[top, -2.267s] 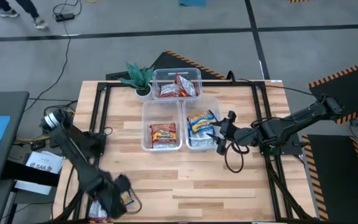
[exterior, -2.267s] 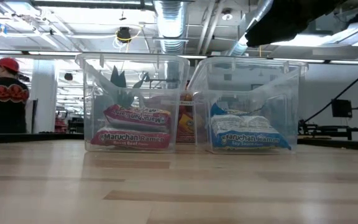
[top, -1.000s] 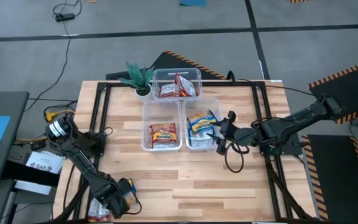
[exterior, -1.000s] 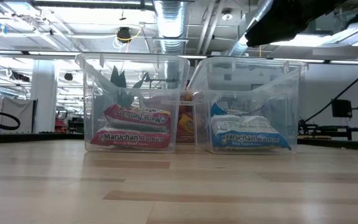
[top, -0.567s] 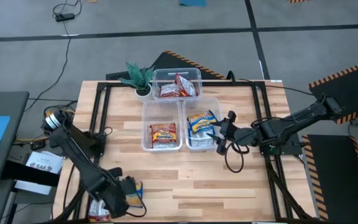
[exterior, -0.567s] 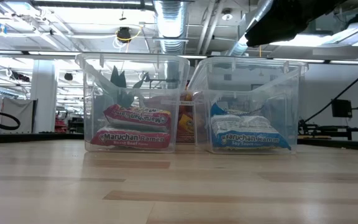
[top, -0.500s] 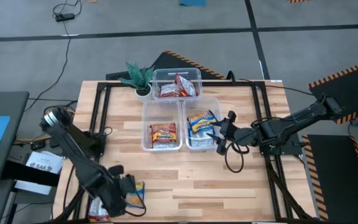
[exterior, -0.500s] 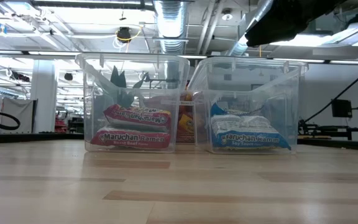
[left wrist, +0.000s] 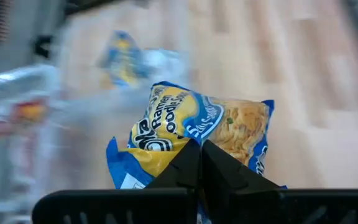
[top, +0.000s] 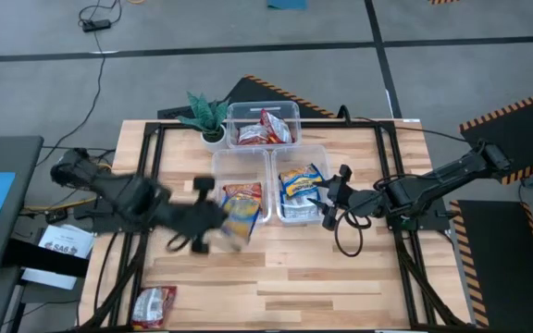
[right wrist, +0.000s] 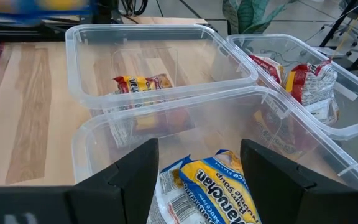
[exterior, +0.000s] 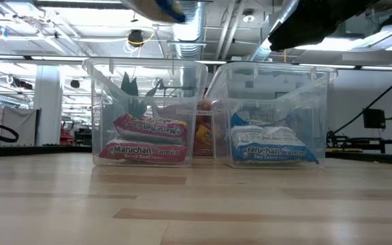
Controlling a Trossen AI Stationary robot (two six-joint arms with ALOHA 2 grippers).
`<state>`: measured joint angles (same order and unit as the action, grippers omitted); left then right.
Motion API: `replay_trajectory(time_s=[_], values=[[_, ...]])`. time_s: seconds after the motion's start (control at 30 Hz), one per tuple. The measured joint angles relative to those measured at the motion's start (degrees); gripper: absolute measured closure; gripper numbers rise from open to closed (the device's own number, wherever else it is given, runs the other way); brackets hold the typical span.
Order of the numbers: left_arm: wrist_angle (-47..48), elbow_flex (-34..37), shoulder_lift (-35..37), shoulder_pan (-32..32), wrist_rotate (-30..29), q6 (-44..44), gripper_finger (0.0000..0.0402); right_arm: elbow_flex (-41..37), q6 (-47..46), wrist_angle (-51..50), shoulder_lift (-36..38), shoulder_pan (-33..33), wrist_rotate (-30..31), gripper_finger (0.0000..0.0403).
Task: Sort Maruchan noodles
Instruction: Put the blue noodle pack into the bottom right transparent bin
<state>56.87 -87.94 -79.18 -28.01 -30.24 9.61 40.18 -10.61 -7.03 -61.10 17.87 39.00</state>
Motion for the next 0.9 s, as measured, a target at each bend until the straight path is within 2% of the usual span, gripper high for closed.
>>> replay_trajectory(time_s=[0.1, 0.23, 0.43, 0.6, 0.73, 0.9], values=[[-4.9, 0.0, -0.5, 8.0, 0.4, -8.9, 0.0401, 0.0, 0.4, 0.0, 0.0, 0.0, 0.0, 0.0155], [-15.4, 0.0, -3.0, 17.4, 5.1, -18.9, 0.0401, 0.0, 0.5, 0.0, 0.0, 0.0, 0.0, 0.0155], [-29.1, 0.0, -8.6, 27.3, 13.1, -24.8, 0.0401, 0.0, 0.6, -0.1, 0.0, 0.0, 0.0, 0.0155], [-32.2, 0.1, -13.4, 32.0, 14.1, -24.6, 0.0401, 0.0, 0.6, -0.2, 0.0, 0.0, 0.0, 0.0155], [-35.4, 0.1, -16.7, 33.8, 20.0, -23.3, 0.0397, 0.0, 0.6, -0.2, 0.0, 0.0, 0.0, 0.0155], [-38.9, 0.1, -17.6, 34.1, 21.0, -23.5, 0.0355, 0.0, 0.6, -0.1, 0.0, 0.0, 0.0, 0.0155]])
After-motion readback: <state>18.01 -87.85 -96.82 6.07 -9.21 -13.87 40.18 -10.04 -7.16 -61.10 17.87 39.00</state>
